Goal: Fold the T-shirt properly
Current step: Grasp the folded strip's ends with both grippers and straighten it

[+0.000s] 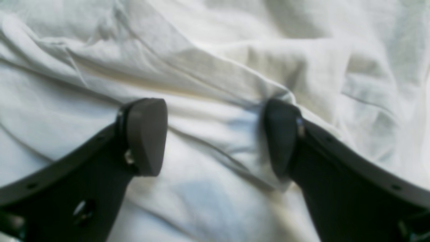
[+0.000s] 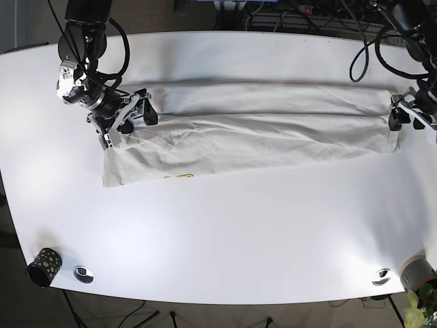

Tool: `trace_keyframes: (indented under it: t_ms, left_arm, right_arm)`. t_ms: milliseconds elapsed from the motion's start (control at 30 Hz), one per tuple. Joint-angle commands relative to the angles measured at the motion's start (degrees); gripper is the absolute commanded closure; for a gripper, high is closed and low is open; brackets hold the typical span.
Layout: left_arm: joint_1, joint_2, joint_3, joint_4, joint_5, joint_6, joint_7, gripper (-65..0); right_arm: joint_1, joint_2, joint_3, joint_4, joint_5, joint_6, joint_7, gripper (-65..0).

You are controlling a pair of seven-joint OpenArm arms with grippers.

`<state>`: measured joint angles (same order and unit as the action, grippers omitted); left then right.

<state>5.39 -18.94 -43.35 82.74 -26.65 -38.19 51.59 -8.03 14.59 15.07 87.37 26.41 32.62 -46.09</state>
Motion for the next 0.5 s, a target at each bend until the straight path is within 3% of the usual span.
trace_keyframes:
  t_ms: [0,100,333,467]
  left_arm:
    - [-0.51,-1.06,-3.37,2.23,-4.6,0.0,1.2,-50.6]
    - [-0.77,-1.06,-5.13,2.05,-6.53,0.0,3.4,-54.9]
    - [-2.27,0.17,-4.08,1.0,-6.36,0.0,5.42,-55.1]
    - [-3.76,0.17,-3.37,-5.42,-6.27,0.88,5.59,-54.9]
  right_arm:
    - [-0.71,0.4,0.18,0.32,-1.84,-1.1,-1.78,-44.4]
    - [-0.71,0.31,0.18,0.32,-1.84,-1.1,-1.78,-44.4]
    - [-0.8,0.22,0.18,0.32,-1.84,-1.1,-1.78,-44.4]
    - [-0.71,-0.83,0.18,0.32,-1.84,-1.1,-1.78,-44.4]
